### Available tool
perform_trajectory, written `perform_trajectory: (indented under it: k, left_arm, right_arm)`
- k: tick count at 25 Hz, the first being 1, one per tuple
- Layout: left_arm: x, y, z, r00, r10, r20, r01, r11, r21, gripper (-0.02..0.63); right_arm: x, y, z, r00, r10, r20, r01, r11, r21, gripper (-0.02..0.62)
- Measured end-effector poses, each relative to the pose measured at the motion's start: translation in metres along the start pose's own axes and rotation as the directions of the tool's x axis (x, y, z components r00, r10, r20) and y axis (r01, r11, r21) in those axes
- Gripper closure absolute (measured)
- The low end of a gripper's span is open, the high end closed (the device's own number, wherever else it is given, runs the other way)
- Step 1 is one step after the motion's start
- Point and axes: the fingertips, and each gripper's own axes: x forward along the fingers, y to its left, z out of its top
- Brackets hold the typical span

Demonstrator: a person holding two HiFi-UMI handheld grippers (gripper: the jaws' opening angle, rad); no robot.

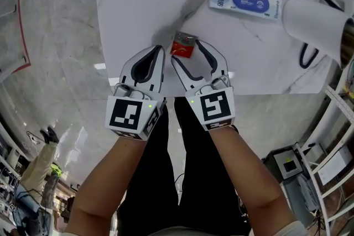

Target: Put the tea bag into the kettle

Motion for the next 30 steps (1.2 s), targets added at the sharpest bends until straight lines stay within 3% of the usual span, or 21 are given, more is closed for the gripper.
perform_trajectory:
  k: [11, 25, 27, 28, 30]
  left_arm:
    - [0.013, 0.008, -0.021, 1.0, -0.003, 0.0, 0.003, 0.999, -0.04, 0.598]
    - [0.02, 0.015, -0.03, 1.0, -0.01, -0.011, 0.009, 0.998, -0.06, 0.598]
    - [0.02, 0.016, -0.031, 1.0, -0.01, -0.011, 0.009, 0.998, -0.063, 0.598]
    - [0.021, 0.016, -0.031, 1.0, -0.012, -0.012, 0.011, 0.998, -0.062, 0.598]
    - [0.021, 0.016, -0.032, 1.0, -0.014, -0.014, 0.013, 0.998, -0.061, 0.598]
  right_arm:
    - [0.025, 0.002, -0.03, 0.998, -0.006, -0.056, 0.005, 1.0, -0.016, 0.279]
    - [0.03, -0.007, -0.035, 0.992, -0.089, -0.086, 0.085, 0.995, -0.049, 0.293]
    - [0.029, -0.012, -0.035, 0.99, -0.109, -0.094, 0.104, 0.993, -0.06, 0.366]
    - [0.029, -0.016, -0.035, 0.988, -0.119, -0.097, 0.113, 0.991, -0.065, 0.433]
    - [0.029, -0.019, -0.035, 0.987, -0.126, -0.102, 0.119, 0.99, -0.076, 0.459]
